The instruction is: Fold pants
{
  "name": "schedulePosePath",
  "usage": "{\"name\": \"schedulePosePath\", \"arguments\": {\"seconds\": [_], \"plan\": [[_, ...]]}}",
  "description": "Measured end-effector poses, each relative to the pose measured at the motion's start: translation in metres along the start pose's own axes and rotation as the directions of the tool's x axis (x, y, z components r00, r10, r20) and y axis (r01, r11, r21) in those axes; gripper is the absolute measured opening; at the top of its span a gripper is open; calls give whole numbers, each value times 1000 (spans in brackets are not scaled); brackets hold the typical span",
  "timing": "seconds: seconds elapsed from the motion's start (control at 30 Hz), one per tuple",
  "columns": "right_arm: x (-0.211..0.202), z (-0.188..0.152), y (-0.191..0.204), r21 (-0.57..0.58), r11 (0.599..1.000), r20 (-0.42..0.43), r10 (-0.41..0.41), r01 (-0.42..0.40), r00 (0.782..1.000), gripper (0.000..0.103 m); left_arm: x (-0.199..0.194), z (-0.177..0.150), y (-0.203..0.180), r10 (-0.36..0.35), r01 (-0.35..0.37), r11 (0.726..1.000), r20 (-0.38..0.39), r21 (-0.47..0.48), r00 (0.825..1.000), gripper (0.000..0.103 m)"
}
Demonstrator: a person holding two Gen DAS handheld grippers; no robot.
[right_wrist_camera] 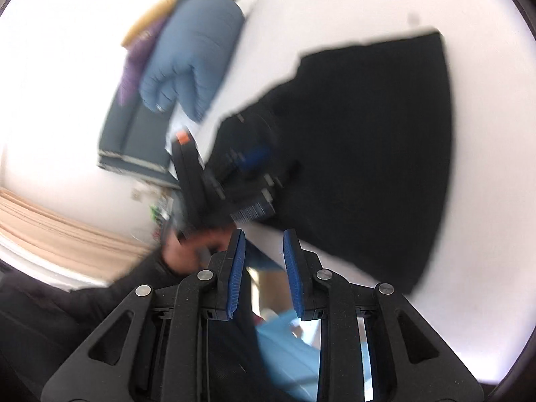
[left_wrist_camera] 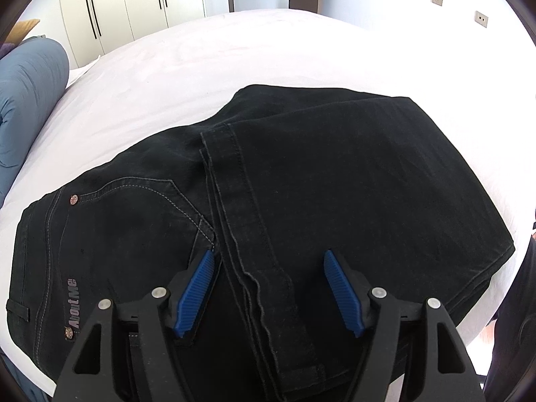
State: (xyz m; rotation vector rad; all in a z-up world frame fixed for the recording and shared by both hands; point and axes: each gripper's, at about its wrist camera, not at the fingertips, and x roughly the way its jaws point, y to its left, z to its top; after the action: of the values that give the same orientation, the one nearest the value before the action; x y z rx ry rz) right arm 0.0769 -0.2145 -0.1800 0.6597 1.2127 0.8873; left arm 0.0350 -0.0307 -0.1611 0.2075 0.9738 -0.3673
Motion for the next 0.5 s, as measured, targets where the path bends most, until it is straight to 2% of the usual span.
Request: {"name": "schedulePosePath", "arguments": {"seconds": [0.1, 0.17, 0.23, 0.27, 0.33, 0.43, 0.5], "plan": [[31, 39, -15, 62, 997, -13, 49, -48, 999, 24, -8, -10, 4, 0, 0, 1000, 19, -8, 1000, 72], [67, 56, -31, 121, 992, -88, 51, -40, 995, 24, -14, -20, 7, 21, -20, 1000, 26, -18, 999, 80], [100, 64, -47, 131, 990, -177, -34, 58, 984, 22, -18, -29, 12, 17, -16, 999, 27, -29, 999, 80], [111, 68, -56, 136, 987, -208, -56, 85, 976, 18, -21, -33, 13, 17, -16, 1000, 27, -27, 999, 80], [112, 81, -61, 167, 985, -169, -6, 34, 986, 18, -24, -38, 15, 14, -13, 1000, 32, -23, 999, 81], [96, 108, -69, 220, 974, -45, -43, 51, 998, 18, -26, -40, 19, 13, -12, 999, 31, -32, 999, 81], [85, 125, -72, 272, 958, 43, -110, 94, 993, 18, -28, -41, 19, 15, -14, 999, 32, -29, 999, 81]]}}
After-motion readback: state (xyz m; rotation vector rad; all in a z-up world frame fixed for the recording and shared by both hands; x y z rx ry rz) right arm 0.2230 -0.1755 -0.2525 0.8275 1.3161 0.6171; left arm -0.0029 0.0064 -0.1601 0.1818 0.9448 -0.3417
